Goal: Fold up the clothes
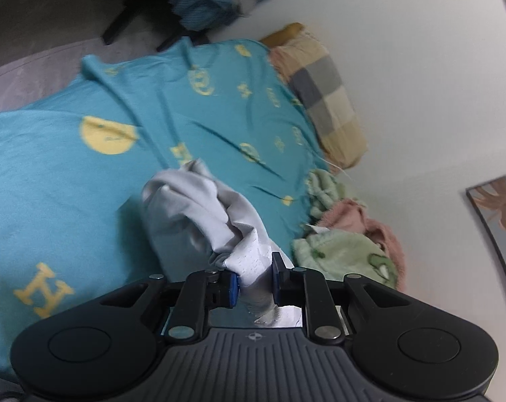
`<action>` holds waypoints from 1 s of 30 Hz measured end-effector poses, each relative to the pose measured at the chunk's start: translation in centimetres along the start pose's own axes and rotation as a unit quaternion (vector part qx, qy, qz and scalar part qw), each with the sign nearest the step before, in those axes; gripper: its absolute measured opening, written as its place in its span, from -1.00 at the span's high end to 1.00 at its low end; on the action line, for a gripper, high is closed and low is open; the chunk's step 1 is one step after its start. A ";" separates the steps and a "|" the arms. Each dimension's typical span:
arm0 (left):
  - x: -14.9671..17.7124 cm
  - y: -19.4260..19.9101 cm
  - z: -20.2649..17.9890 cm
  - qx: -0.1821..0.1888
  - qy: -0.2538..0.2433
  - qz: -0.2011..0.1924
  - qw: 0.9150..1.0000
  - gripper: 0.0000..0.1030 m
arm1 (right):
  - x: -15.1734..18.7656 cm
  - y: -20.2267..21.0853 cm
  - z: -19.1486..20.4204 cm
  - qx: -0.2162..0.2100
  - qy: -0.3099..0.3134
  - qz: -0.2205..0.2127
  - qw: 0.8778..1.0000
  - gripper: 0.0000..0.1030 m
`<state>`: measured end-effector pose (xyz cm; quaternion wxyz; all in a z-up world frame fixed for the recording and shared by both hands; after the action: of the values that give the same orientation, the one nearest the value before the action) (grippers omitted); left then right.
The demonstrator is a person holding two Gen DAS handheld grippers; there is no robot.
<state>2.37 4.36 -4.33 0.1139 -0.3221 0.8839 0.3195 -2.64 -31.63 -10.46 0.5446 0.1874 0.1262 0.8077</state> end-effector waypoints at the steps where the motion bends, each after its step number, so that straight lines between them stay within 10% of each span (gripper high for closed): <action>1: -0.2 -0.3 -1.6 0.008 -0.009 -0.001 1.000 0.62 | -0.6 0.8 0.9 -0.012 0.003 -0.003 1.000 0.57; 8: -0.8 -7.6 -16.5 0.098 -0.065 0.031 0.993 0.62 | -8.4 8.6 8.2 -0.073 0.043 -0.042 0.996 0.57; 19: 0.5 -23.7 -37.6 0.216 -0.143 0.099 0.961 0.61 | -22.9 21.4 20.5 -0.075 0.159 -0.242 0.954 0.57; 30: 11.4 -31.7 -29.9 0.118 -0.285 0.225 0.924 0.60 | -23.8 21.6 10.6 0.069 0.196 -0.276 0.938 0.57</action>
<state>14.10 -39.00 -1.51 0.3230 0.0054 0.8946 0.3087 -8.00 -61.81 3.92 0.6962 0.0200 0.3328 0.6357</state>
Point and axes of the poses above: each gripper's, at about its wrist camera, not at the fingertips, and y roughly against the way its jaws point, z to its left, x to its underside, the point moved 1 cm from there along -y, roughly the way its jaws point, and after that the axes turned 9 degrees about -y, right-handed, at the moved point
